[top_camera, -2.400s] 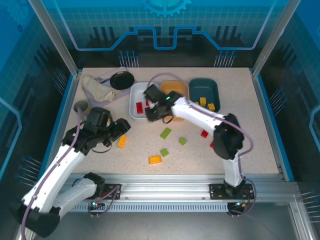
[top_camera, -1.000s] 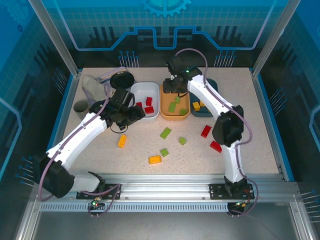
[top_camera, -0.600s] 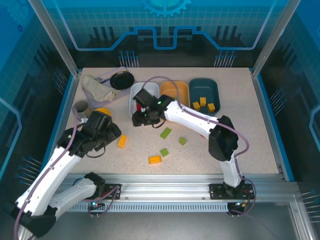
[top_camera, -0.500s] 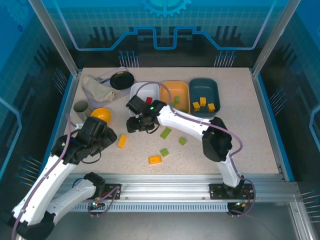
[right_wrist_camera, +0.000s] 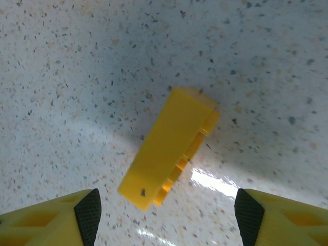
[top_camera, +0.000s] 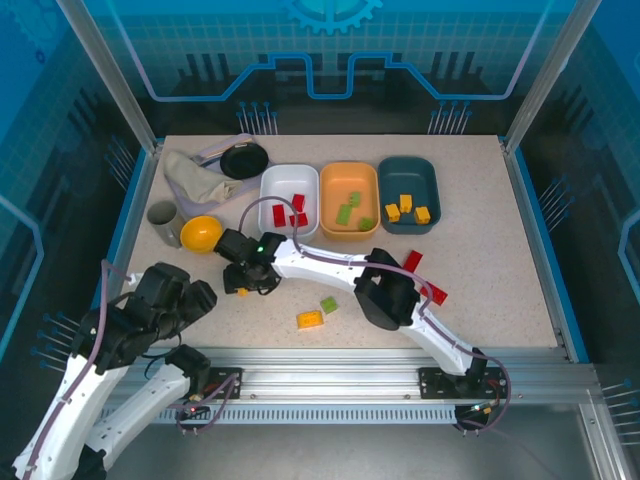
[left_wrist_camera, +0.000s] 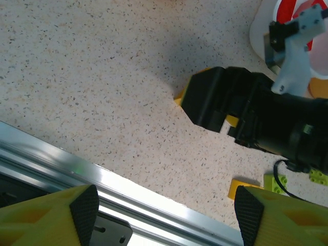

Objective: Sort the legos into containers by color

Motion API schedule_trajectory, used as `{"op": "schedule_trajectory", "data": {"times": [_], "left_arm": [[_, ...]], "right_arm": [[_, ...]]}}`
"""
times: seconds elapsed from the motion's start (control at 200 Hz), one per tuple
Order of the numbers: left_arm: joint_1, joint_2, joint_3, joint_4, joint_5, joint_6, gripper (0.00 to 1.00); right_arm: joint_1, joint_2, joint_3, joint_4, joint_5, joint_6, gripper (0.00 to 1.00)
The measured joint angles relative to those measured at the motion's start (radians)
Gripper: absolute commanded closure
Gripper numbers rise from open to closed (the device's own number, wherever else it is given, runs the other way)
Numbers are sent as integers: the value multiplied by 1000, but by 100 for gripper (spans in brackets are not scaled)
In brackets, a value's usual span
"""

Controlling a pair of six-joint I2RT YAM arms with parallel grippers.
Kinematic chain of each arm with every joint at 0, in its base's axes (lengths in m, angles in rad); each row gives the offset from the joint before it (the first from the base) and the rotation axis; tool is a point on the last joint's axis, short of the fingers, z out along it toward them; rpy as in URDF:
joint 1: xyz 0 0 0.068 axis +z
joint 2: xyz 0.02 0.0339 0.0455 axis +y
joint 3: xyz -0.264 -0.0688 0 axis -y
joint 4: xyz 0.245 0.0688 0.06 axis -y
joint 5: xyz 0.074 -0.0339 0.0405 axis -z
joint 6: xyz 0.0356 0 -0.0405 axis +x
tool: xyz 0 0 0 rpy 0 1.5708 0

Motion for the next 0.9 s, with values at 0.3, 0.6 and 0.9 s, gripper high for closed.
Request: {"op": "schedule_trajectory", "data": {"times": [0.3, 0.6, 0.9], "left_arm": [[-1, -3, 3, -17, 26, 56, 25], [0, -3, 18, -20, 44, 86, 26], [-1, -3, 18, -12, 55, 88, 26]], "right_arm": [[5, 99, 105, -29, 44, 72, 39], [5, 129, 139, -56, 93, 100, 71], [5, 94, 96, -62, 139, 61, 88]]}}
